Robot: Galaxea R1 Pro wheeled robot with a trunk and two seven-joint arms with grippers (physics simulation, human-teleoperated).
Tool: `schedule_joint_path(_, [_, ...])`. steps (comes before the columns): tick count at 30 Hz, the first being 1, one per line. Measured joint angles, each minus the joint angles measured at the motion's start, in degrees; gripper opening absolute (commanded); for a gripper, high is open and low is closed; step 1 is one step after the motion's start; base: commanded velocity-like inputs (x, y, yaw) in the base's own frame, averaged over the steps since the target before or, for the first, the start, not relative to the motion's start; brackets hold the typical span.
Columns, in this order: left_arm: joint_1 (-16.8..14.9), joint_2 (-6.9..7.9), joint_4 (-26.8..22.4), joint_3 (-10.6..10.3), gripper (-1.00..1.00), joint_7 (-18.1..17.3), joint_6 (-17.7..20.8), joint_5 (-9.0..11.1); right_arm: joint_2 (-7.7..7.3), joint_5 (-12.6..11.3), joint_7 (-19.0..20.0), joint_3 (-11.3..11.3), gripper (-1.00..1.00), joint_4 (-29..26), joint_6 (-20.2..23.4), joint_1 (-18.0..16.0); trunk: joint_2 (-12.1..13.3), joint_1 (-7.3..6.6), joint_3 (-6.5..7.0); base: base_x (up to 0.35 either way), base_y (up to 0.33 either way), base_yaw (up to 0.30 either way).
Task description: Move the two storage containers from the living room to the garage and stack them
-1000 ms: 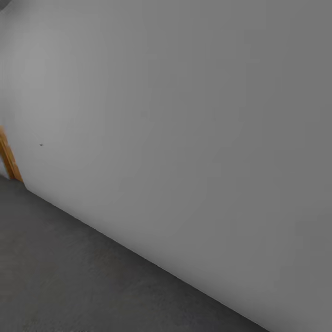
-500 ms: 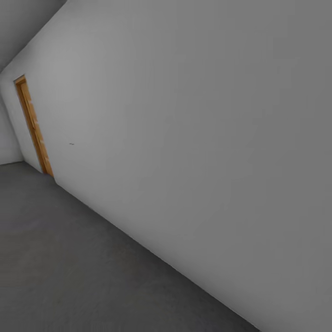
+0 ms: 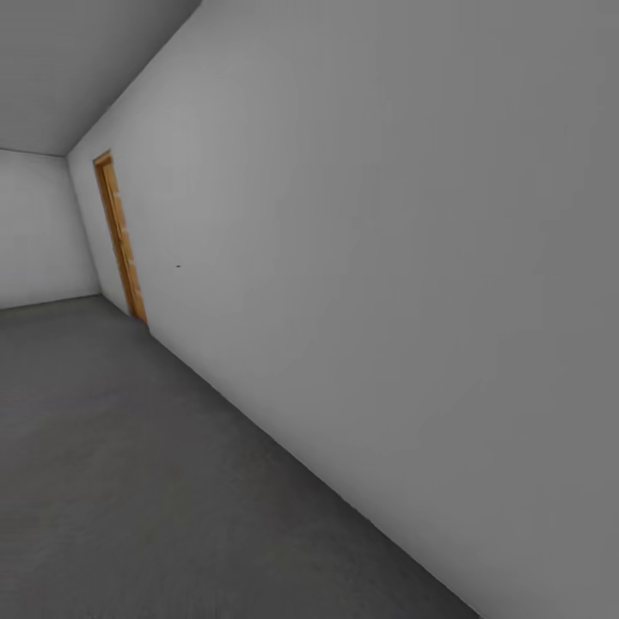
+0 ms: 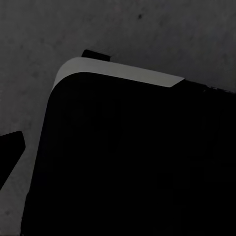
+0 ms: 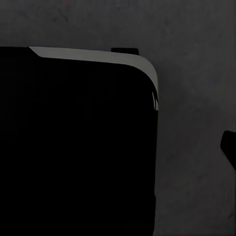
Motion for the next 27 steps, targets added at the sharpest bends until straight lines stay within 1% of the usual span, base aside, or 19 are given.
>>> schedule_joint_path(27, [0.0, 0.00, 0.0, 0.0, 1.00, 0.0, 0.0, 0.0, 0.01, 0.0, 0.0, 0.0, 1.00, 0.0, 0.1, 0.0, 0.0, 0.00, 0.67, 0.000, 0.000, 0.276])
